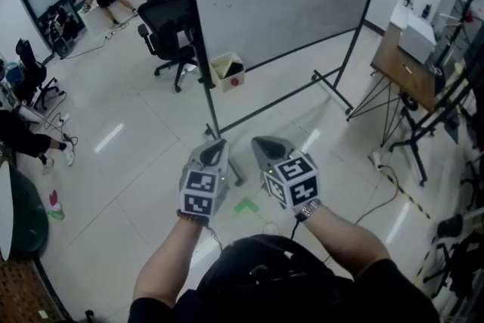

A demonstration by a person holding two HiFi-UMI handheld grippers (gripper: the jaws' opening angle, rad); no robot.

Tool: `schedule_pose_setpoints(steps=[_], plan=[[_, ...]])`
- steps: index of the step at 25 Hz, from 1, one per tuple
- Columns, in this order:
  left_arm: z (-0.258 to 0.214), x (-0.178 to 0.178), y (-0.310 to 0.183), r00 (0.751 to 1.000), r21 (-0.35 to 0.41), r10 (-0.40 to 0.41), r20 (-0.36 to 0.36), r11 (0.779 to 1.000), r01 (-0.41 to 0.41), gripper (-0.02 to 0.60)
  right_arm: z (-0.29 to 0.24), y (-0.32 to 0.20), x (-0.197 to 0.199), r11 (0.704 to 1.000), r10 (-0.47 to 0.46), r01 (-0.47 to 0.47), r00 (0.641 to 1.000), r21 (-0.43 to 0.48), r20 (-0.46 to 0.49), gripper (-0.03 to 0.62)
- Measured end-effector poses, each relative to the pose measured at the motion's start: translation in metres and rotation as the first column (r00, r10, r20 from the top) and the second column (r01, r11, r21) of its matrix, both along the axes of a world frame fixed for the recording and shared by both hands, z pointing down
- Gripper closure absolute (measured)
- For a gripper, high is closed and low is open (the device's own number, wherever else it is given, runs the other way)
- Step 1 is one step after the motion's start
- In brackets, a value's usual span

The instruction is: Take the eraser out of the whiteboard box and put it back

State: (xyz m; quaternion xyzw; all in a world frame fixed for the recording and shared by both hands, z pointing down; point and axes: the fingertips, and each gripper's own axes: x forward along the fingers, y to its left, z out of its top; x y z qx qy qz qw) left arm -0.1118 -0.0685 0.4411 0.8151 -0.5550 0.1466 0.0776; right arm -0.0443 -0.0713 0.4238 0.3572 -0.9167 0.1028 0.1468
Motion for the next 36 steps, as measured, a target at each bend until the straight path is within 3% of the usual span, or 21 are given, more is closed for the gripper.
schedule_pose_setpoints(steps=[36], plan=[[-0.0034, 0.0023, 0.0023, 1.000, 0.001, -0.015, 0.001, 1.000, 0.015, 0.580, -0.0068, 0.0031, -0.0011, 0.999, -0.028, 0.028, 1.000, 0.025, 0.000, 0.572]])
